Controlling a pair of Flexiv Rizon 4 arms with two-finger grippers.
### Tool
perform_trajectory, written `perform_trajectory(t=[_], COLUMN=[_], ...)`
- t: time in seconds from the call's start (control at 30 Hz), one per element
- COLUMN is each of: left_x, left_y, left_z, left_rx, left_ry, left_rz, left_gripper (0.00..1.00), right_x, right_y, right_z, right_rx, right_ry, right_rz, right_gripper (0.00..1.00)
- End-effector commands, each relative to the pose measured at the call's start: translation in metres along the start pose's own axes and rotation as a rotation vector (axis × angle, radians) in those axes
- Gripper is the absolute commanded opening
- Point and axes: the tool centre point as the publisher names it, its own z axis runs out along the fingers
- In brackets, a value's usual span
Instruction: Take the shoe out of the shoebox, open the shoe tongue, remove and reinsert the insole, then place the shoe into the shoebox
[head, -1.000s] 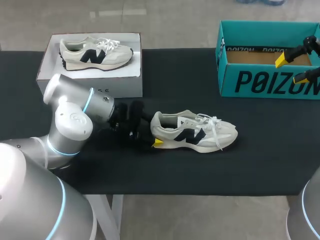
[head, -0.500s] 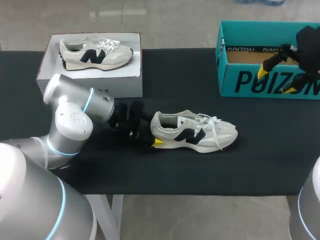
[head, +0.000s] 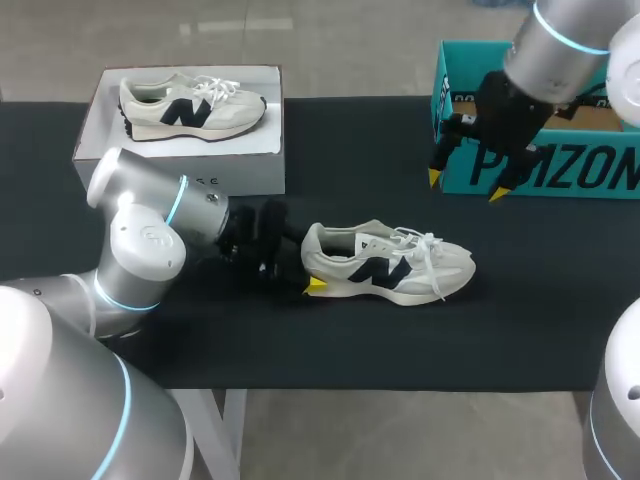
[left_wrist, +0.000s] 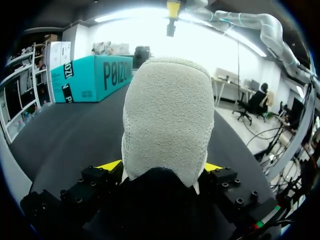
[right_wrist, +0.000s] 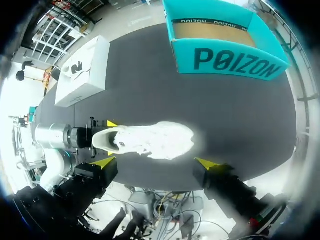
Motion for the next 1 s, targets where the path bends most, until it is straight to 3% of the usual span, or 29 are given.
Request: perform_trajectory(t=[0.03, 0.53, 0.77, 1.0], left_x=[-0.001, -0.001, -0.001, -0.001], left_y=[0.001, 0.001, 0.001, 0.001], left_z=[0.0, 0.0, 0.0, 0.0], left_rx=[-0.002, -0.002, -0.002, -0.002], left_ry=[0.002, 0.002, 0.002, 0.002], left_rz=[0.0, 0.0, 0.0, 0.0], left_gripper=[0.0, 0.0, 0.0, 0.0], right_x=[0.025, 0.063, 0.065, 0.065], right_y=[0.013, 0.013, 0.007, 0.002], right_z=[0.036, 0.089, 0.117, 0.133], right_rx=[0.05, 0.049, 0.035, 0.07], right_ry=[-0.314, -0.427, -0.546, -0.523], right_rz=[0.024, -0.094, -0.13, -0.146], right_gripper=[1.0, 1.0, 1.0, 1.0])
